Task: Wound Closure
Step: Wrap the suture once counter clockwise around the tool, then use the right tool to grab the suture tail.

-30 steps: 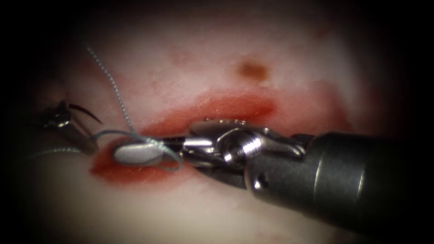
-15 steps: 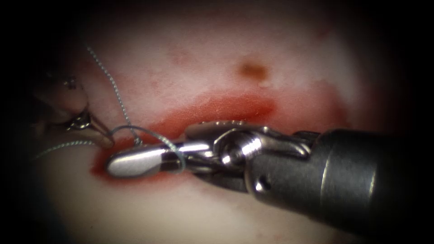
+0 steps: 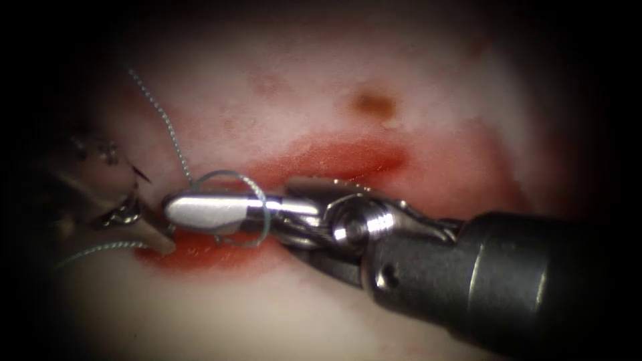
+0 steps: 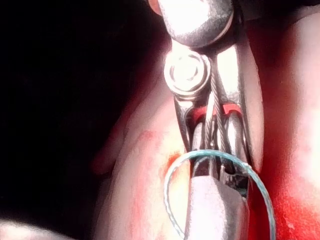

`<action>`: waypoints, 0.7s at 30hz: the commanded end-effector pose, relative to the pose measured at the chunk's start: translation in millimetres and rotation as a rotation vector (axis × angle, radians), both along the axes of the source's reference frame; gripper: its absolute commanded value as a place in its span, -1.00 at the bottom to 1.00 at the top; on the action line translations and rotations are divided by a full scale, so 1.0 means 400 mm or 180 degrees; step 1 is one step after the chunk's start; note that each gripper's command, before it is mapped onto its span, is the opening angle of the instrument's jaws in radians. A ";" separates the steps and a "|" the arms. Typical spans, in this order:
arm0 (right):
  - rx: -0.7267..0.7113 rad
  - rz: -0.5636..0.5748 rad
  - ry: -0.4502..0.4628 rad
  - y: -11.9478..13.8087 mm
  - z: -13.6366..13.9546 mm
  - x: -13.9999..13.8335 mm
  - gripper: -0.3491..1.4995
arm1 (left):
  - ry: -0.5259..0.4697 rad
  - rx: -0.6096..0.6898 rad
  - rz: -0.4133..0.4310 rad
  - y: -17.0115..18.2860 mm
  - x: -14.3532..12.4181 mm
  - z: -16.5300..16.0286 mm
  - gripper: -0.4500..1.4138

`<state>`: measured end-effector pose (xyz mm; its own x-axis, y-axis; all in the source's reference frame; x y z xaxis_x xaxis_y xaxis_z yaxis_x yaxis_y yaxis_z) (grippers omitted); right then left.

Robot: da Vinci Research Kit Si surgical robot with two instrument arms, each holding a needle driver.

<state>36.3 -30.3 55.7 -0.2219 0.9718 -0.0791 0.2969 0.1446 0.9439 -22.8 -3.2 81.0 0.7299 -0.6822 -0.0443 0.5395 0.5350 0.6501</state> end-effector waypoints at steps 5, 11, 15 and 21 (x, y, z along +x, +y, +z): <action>-0.0082 0.0059 -0.0096 0.0017 -0.0044 0.0058 -1.00 | 0.0034 0.0035 0.0014 0.0014 -0.0024 -0.0006 -1.00; -0.0422 0.0515 -0.1269 0.0033 -0.0083 0.0047 -1.00 | 0.0023 0.0135 0.0012 0.0002 -0.0032 -0.0029 -1.00; -0.0777 0.0628 -0.2104 0.0029 -0.0111 0.0042 -1.00 | 0.0024 0.0189 0.0003 -0.0005 -0.0042 -0.0027 -1.00; -0.1441 0.0471 -0.2716 -0.0018 -0.0110 0.0073 -1.00 | 0.0119 0.0219 -0.0116 -0.0011 -0.0050 -0.0001 -1.00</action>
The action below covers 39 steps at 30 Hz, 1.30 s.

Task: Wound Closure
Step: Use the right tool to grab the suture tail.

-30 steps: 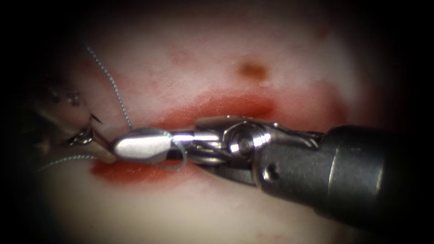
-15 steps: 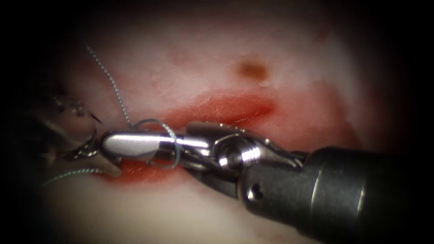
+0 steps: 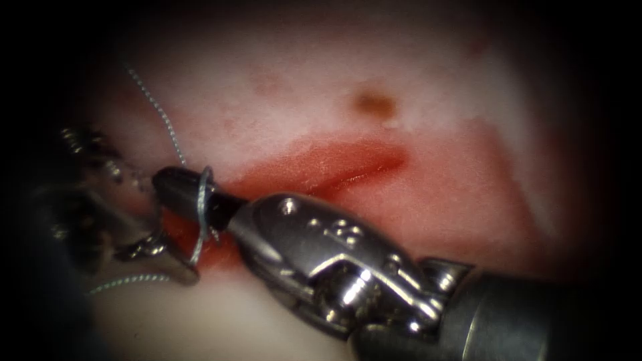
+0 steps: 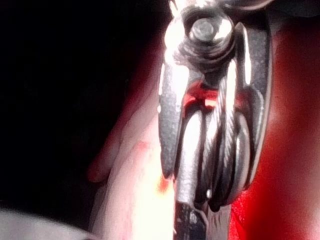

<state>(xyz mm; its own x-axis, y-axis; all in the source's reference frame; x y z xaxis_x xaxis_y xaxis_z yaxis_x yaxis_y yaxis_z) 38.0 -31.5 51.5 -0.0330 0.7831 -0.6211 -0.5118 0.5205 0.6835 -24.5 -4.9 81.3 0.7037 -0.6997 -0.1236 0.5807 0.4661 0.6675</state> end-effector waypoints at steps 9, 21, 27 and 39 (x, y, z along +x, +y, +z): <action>-0.0456 -0.0177 -0.0171 0.0009 -0.0002 0.0039 -0.55 | 0.0096 0.0091 0.0078 0.0009 -0.0005 0.0013 -1.00; -0.0541 -0.0209 -0.0225 0.0033 -0.0031 0.0034 0.14 | 0.0140 0.0129 0.0053 0.0010 -0.0001 0.0018 -1.00; -0.0541 -0.0218 -0.0219 0.0029 -0.0032 0.0034 -0.53 | 0.0150 0.0136 0.0045 0.0013 0.0000 0.0021 -1.00; -0.0585 -0.0289 -0.0171 0.0001 -0.0012 0.0034 -0.60 | 0.0267 0.0295 -0.0032 -0.0016 -0.0019 0.0028 -1.00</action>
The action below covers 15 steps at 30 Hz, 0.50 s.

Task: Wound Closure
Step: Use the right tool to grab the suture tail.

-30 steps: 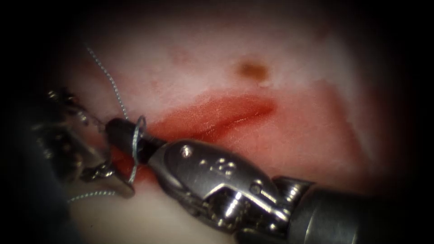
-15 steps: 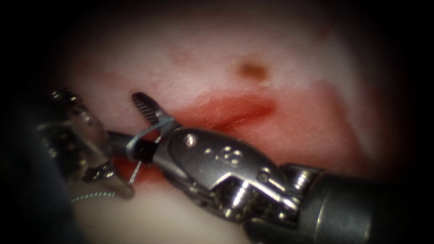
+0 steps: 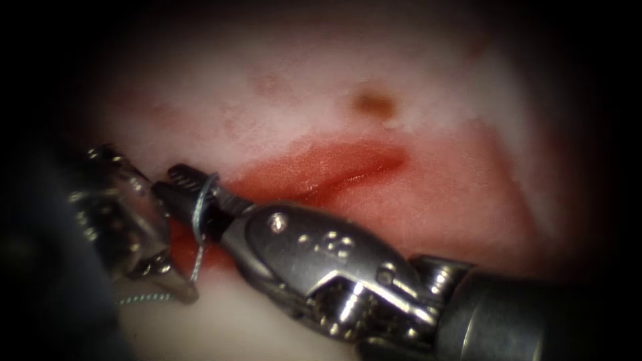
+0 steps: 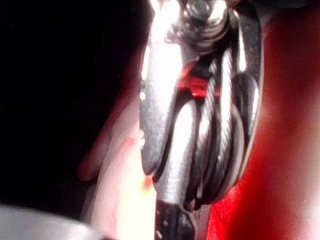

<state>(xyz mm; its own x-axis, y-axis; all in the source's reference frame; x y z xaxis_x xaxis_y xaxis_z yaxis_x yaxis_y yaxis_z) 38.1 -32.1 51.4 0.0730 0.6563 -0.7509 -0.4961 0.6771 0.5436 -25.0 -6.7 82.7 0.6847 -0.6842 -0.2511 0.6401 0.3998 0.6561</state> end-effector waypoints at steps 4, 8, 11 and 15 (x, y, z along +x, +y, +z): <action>-0.0006 -0.0023 0.0030 0.0019 -0.0007 0.0024 -0.54 | -0.0048 0.0137 -0.0136 0.0020 -0.0020 -0.0015 -1.00; -0.0125 -0.0132 0.0011 0.0022 -0.0007 0.0022 -0.27 | -0.0065 0.0165 -0.0157 0.0020 -0.0025 -0.0015 -1.00; -0.0194 -0.0312 0.0060 0.0023 -0.0009 0.0019 0.00 | -0.0063 0.0178 -0.0167 0.0021 -0.0022 -0.0015 -1.00; -0.0263 -0.0684 0.0076 0.0019 -0.0011 0.0017 -0.15 | -0.0053 0.0186 -0.0173 0.0023 -0.0020 -0.0013 -1.00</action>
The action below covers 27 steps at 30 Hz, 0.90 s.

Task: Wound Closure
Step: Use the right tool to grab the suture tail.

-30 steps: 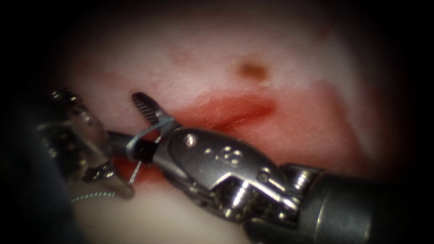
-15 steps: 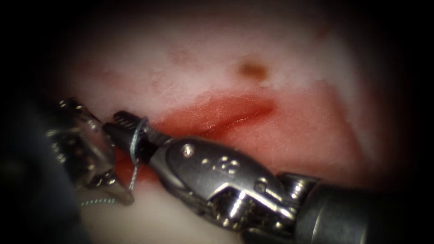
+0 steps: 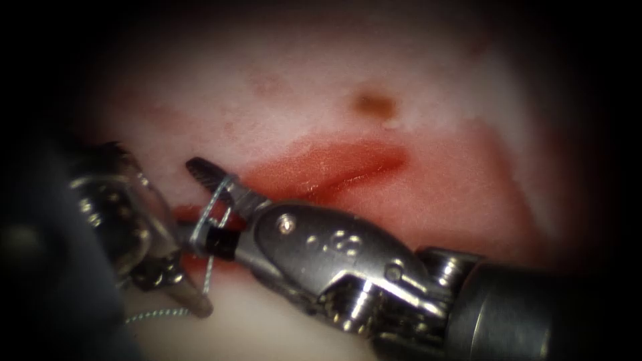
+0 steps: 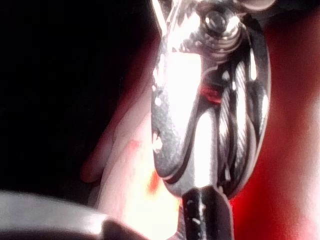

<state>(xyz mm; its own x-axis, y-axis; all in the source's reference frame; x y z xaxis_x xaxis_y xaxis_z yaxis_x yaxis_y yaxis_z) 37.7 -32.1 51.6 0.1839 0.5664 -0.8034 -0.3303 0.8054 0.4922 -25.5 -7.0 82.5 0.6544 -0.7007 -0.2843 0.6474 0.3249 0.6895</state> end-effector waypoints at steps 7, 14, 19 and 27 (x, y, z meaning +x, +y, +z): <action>-0.0111 -0.0316 -0.0209 0.0028 -0.0025 0.0030 0.09 | -0.0005 0.0002 -0.0027 0.0033 -0.0006 -0.0005 -1.00; -0.0095 -0.0737 -0.0191 0.0017 -0.0031 0.0034 -0.36 | 0.0011 0.0030 -0.0038 0.0028 -0.0006 0.0000 -1.00; -0.0089 -0.0993 -0.0134 0.0009 -0.0033 0.0039 -0.40 | 0.0008 0.0141 -0.0054 0.0014 -0.0010 0.0000 -1.00; -0.0137 -0.1218 -0.0122 0.0012 -0.0032 0.0048 -0.42 | -0.0004 0.0402 -0.0257 0.0008 -0.0028 -0.0001 -1.00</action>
<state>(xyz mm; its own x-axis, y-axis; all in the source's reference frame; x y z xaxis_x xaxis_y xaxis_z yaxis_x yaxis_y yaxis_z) 38.3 -32.5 50.8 0.4158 0.4168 -0.8084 -0.0222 0.8932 0.4491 -26.4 -7.9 82.7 0.5942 -0.7064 -0.3846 0.6694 0.1693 0.7234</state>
